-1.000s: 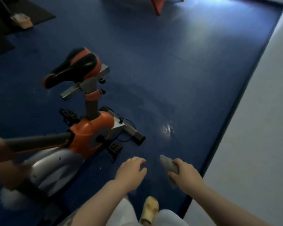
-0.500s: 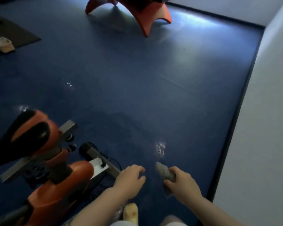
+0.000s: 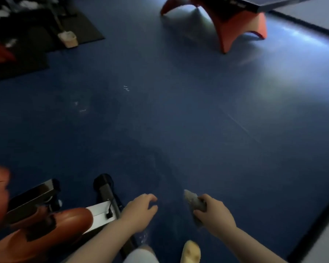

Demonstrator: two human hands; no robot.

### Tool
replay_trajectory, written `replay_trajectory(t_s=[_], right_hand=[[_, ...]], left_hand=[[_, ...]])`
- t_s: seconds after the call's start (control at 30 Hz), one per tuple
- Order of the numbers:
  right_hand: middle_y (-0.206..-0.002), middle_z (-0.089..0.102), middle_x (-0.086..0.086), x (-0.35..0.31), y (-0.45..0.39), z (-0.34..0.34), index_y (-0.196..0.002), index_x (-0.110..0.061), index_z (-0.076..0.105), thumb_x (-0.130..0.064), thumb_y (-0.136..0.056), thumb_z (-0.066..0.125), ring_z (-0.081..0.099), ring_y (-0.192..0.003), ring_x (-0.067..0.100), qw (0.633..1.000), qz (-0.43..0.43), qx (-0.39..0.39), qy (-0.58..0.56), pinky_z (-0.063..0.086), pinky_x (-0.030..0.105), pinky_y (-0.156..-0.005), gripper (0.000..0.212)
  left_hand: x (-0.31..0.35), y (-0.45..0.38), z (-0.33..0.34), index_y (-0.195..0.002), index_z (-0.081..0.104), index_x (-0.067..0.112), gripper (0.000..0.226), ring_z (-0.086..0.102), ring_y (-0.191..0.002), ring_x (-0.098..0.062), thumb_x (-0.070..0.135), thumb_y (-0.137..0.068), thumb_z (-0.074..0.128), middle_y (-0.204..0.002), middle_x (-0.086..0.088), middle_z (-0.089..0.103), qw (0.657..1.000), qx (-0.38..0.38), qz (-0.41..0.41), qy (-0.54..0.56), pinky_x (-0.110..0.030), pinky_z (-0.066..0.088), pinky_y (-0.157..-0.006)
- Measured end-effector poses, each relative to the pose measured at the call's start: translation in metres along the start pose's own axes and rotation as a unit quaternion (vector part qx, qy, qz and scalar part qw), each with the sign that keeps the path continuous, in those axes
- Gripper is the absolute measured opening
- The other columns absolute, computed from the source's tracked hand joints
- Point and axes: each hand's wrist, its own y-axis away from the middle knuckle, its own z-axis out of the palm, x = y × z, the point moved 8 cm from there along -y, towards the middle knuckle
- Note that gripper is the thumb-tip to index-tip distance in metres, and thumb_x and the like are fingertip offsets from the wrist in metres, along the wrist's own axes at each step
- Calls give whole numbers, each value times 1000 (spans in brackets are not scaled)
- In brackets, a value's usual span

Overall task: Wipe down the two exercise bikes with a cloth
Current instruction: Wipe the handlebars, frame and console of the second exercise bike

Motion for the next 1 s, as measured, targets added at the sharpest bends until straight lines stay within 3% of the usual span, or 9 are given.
replay_trajectory(t_s=[0.2, 0.37, 0.43, 0.53, 0.8, 0.9, 1.0], right_hand=[[-79, 56, -19, -62, -106, -35, -109, -33, 52, -38, -87, 54, 55, -67, 2, 990, -68, -74, 94, 39, 23, -47, 23], [-93, 61, -13, -167, -179, -23, -103, -32, 50, -38, -84, 52, 60, -80, 11, 961, -176, -127, 173, 46, 26, -59, 20], [-97, 61, -10, -209, -205, -20, -107, -32, 50, -40, -84, 52, 59, -84, 14, 945, -208, -144, 206, 44, 27, -59, 25], [-97, 62, -11, -269, -241, -28, -111, -33, 50, -40, -83, 52, 61, -84, 13, 928, -249, -158, 228, 46, 27, -60, 29], [-93, 62, -12, -390, -365, -65, -106, -34, 52, -41, -82, 53, 61, -84, 12, 898, -290, -161, 290, 43, 25, -59, 25], [-92, 59, -12, -449, -416, -64, -108, -34, 52, -42, -82, 52, 60, -85, 12, 872, -324, -183, 318, 45, 24, -63, 28], [-88, 56, -12, -519, -448, -59, -110, -32, 53, -42, -82, 49, 57, -79, 12, 827, -370, -206, 369, 42, 24, -58, 30]], left_hand=[[-50, -18, -28, -125, 56, 31, 32, 56, -115, -6, 36, -93, 51, -128, 11, 59, 974, 76, -161, 140, -26, 43, -98], [-113, -36, -59, -106, 60, 34, 15, 62, -99, -8, 34, -91, 55, -110, 10, 66, 926, 142, -273, 217, -29, 48, -92], [-128, -56, -83, -100, 60, 33, 10, 63, -95, -11, 30, -93, 54, -102, 7, 67, 914, 152, -291, 238, -30, 50, -90], [-132, -94, -128, -110, 60, 30, 18, 60, -91, -10, 32, -93, 52, -99, 11, 63, 902, 171, -293, 267, -28, 50, -88], [-123, -202, -263, -128, 54, 28, 35, 55, -113, -9, 41, -97, 45, -128, 11, 57, 898, 185, -276, 288, -25, 45, -96], [-142, -233, -296, -128, 54, 27, 35, 55, -113, -10, 40, -97, 44, -128, 10, 57, 869, 199, -313, 327, -26, 45, -97], [-161, -247, -317, -125, 55, 26, 33, 56, -110, -10, 38, -98, 42, -125, 9, 59, 824, 230, -360, 372, -28, 45, -98]])
